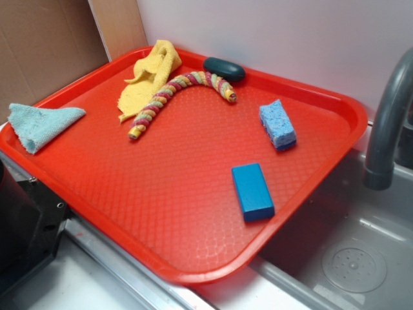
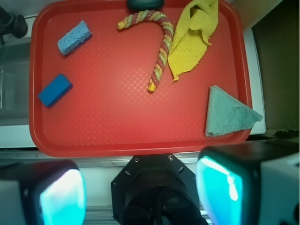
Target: Grab the blue sponge.
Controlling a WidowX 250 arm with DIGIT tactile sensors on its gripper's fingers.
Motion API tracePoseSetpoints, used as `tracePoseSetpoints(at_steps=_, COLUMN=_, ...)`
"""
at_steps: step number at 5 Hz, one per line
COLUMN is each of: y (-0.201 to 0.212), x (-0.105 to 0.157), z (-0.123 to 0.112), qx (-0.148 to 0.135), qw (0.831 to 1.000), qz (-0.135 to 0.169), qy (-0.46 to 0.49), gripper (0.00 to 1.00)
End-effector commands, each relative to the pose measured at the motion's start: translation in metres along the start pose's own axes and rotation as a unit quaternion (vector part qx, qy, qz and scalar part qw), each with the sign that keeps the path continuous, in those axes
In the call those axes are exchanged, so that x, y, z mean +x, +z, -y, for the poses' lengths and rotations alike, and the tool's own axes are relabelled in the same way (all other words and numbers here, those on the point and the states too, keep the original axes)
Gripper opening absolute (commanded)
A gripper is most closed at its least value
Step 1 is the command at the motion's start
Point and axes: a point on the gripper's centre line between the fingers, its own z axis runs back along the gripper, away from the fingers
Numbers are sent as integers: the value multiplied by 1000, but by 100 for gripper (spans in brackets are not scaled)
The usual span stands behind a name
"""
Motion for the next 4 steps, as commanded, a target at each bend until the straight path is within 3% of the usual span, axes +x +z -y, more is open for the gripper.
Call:
tracePoseSetpoints(at_steps=1, y=0, x=0, z=0, qx=0, qw=1000, qz=0, qy=0, gripper=100)
tracePoseSetpoints(at_steps=2, y=-35, x=38, z=12, qx=-22, qw=993, qz=7, qy=113, gripper=100)
tracePoseSetpoints(at_steps=3, y=-49, x=69, z=16, qx=-14, qw=970, qz=63, qy=233, gripper=100)
tracePoseSetpoints(at_steps=4, y=-49, x=69, z=16, qx=-14, qw=970, qz=63, qy=233, gripper=100)
